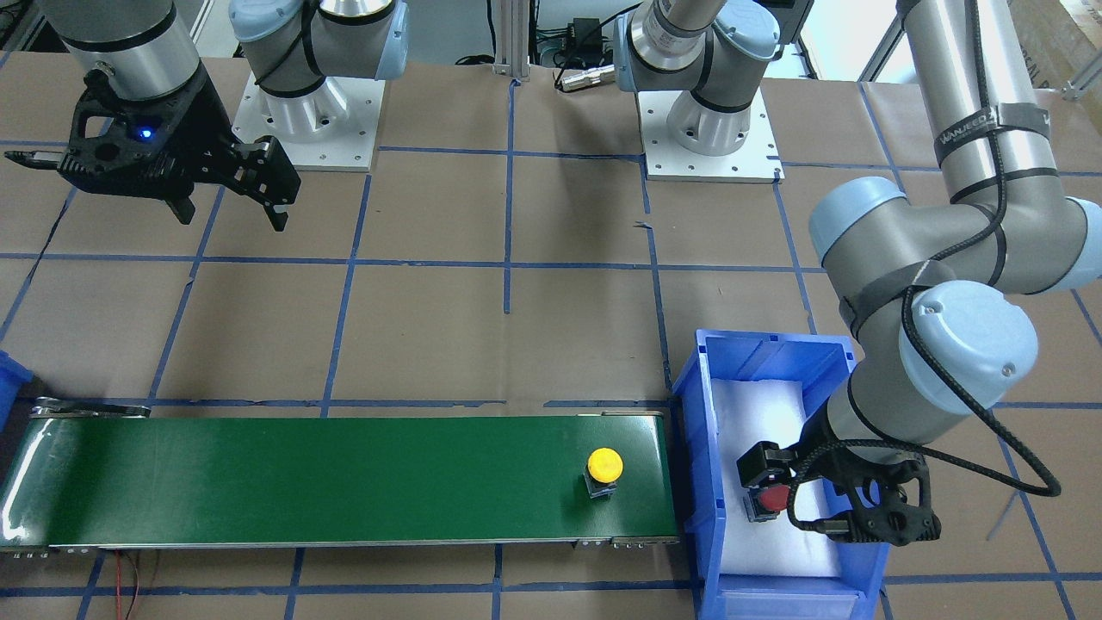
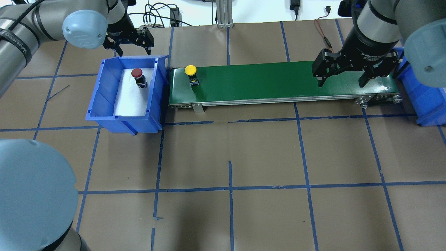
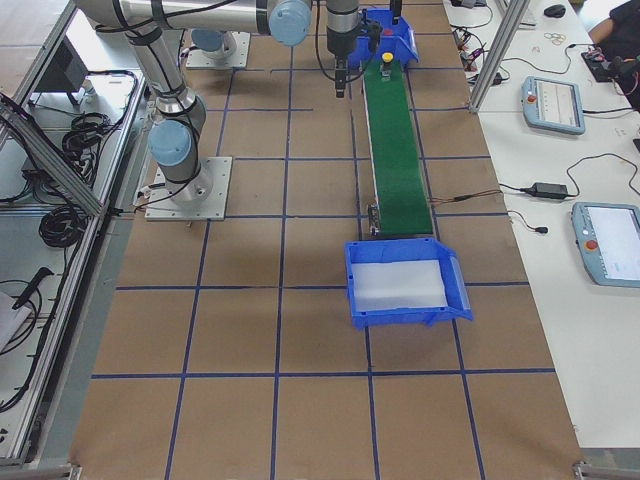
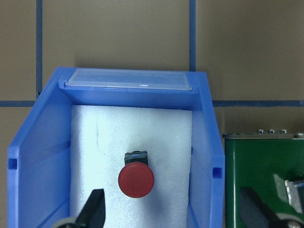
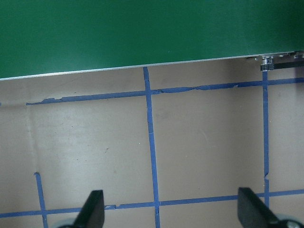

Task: Transport two buttons from left to right
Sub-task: 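Move the left gripper back into the bin over the red button, then grasp the red button with the left gripper and lift it, then place the red button on the green belt behind the yellow one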

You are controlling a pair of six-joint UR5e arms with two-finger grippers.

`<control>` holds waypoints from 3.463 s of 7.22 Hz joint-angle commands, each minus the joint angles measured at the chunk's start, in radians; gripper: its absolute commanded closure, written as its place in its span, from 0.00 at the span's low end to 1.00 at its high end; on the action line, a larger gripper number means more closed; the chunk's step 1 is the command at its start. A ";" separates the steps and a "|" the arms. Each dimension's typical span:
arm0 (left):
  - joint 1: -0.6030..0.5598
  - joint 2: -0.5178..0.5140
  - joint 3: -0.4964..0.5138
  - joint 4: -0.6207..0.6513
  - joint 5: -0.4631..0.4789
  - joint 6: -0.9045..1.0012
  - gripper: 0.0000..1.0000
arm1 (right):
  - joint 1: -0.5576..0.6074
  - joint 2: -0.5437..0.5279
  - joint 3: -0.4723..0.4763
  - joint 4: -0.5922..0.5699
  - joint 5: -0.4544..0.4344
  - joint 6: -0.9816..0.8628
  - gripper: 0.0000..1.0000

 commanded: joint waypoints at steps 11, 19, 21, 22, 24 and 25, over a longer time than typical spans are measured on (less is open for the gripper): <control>0.034 -0.068 -0.076 0.113 -0.063 0.006 0.45 | -0.002 -0.002 -0.001 0.002 -0.002 0.000 0.00; 0.010 0.111 0.010 -0.168 -0.069 -0.088 0.69 | 0.000 -0.002 -0.001 0.000 0.004 0.000 0.00; -0.111 0.204 0.013 -0.217 -0.061 -0.138 0.69 | 0.003 -0.002 0.001 0.002 0.004 0.001 0.00; -0.134 0.173 0.012 -0.194 -0.068 -0.181 0.69 | -0.001 0.000 0.001 0.005 0.002 0.000 0.00; -0.190 0.029 0.012 -0.048 -0.069 -0.200 0.69 | -0.002 0.000 0.001 0.003 0.001 0.000 0.00; -0.191 -0.007 0.012 0.007 -0.069 -0.195 0.69 | -0.002 0.001 0.001 0.003 0.002 0.000 0.00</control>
